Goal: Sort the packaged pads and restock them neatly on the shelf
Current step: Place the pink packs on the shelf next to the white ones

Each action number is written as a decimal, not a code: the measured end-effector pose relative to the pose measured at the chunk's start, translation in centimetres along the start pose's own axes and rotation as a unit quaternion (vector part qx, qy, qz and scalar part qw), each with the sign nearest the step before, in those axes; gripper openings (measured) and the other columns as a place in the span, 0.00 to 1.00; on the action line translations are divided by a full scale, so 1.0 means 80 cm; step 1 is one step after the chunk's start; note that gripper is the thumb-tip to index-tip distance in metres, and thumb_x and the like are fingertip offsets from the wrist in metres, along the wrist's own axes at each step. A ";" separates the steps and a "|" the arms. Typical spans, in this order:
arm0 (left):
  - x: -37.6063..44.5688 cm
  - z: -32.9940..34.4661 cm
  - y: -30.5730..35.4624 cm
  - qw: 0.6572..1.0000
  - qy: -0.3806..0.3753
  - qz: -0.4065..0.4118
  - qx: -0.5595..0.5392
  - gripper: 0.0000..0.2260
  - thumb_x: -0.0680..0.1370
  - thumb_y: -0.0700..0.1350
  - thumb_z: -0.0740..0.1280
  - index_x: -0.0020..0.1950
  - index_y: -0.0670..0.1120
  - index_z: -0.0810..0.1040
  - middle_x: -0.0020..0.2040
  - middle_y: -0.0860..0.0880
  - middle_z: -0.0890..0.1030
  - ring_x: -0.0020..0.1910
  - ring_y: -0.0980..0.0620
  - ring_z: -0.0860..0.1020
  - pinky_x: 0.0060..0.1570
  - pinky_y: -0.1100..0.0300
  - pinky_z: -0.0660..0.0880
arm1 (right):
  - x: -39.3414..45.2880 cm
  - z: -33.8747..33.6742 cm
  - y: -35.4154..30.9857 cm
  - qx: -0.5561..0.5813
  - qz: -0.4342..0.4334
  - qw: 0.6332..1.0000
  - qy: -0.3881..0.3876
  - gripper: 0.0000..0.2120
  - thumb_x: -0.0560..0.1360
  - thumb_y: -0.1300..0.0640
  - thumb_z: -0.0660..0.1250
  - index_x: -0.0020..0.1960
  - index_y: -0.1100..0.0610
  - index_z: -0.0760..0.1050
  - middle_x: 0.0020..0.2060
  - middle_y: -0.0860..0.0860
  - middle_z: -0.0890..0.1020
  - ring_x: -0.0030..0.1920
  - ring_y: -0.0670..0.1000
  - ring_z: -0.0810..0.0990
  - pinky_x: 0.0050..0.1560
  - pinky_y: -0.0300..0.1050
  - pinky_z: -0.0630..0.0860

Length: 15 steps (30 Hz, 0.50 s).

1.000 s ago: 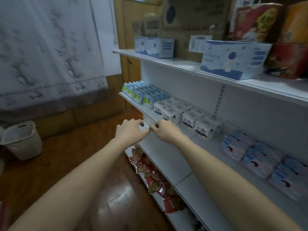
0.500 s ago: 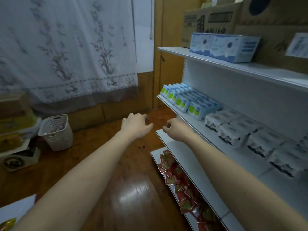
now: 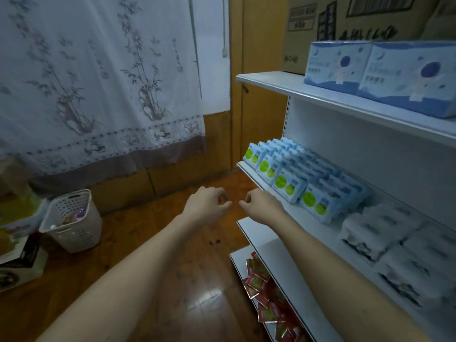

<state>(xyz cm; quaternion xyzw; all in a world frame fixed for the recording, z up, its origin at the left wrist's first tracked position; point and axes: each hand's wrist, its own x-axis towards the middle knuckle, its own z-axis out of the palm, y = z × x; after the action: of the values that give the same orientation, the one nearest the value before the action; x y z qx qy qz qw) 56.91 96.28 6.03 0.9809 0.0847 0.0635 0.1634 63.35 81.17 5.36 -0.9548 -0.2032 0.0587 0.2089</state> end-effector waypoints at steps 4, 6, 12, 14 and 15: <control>0.072 0.011 -0.012 1.000 0.004 0.021 -0.013 0.13 0.79 0.59 0.62 0.58 0.55 0.78 0.55 0.55 0.79 0.54 0.55 0.72 0.53 0.59 0.75 | 0.078 -0.006 0.012 0.008 0.019 1.000 0.010 0.13 0.78 0.45 0.61 0.46 0.53 0.78 0.40 0.50 0.81 0.44 0.53 0.81 0.45 0.48 0.78; 0.105 0.014 -0.020 0.999 -0.003 0.034 -0.018 0.12 0.79 0.58 0.63 0.59 0.55 0.77 0.56 0.55 0.79 0.55 0.56 0.71 0.54 0.59 0.75 | 0.112 -0.006 0.014 0.010 0.030 0.999 0.004 0.13 0.78 0.45 0.61 0.47 0.53 0.78 0.42 0.51 0.82 0.45 0.54 0.81 0.48 0.51 0.80; 0.221 0.023 -0.054 0.994 -0.021 0.091 -0.051 0.12 0.80 0.56 0.63 0.60 0.55 0.77 0.57 0.55 0.79 0.56 0.56 0.70 0.52 0.62 0.72 | 0.220 0.012 0.015 0.008 0.051 0.999 -0.003 0.13 0.77 0.45 0.62 0.49 0.53 0.78 0.46 0.52 0.83 0.48 0.55 0.81 0.49 0.50 0.79; 0.261 0.031 -0.071 0.992 -0.031 0.111 -0.060 0.12 0.79 0.55 0.64 0.61 0.54 0.77 0.57 0.55 0.79 0.55 0.56 0.70 0.52 0.62 0.72 | 0.251 0.023 0.012 0.003 0.070 0.997 -0.015 0.12 0.77 0.45 0.62 0.49 0.53 0.78 0.46 0.52 0.83 0.49 0.55 0.80 0.46 0.47 0.76; 0.282 0.036 -0.080 0.990 -0.035 0.123 -0.066 0.12 0.79 0.55 0.64 0.61 0.54 0.77 0.57 0.55 0.79 0.55 0.56 0.71 0.52 0.61 0.73 | 0.268 0.028 0.010 0.004 0.080 0.997 -0.018 0.11 0.77 0.46 0.62 0.48 0.53 0.78 0.45 0.52 0.83 0.49 0.55 0.80 0.45 0.46 0.75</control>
<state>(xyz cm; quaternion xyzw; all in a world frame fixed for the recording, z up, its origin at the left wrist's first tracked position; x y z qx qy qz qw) 78.49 105.59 3.38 0.9726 -0.0470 0.0540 0.2212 82.74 90.21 2.42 -0.9660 -0.1296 0.0933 0.2032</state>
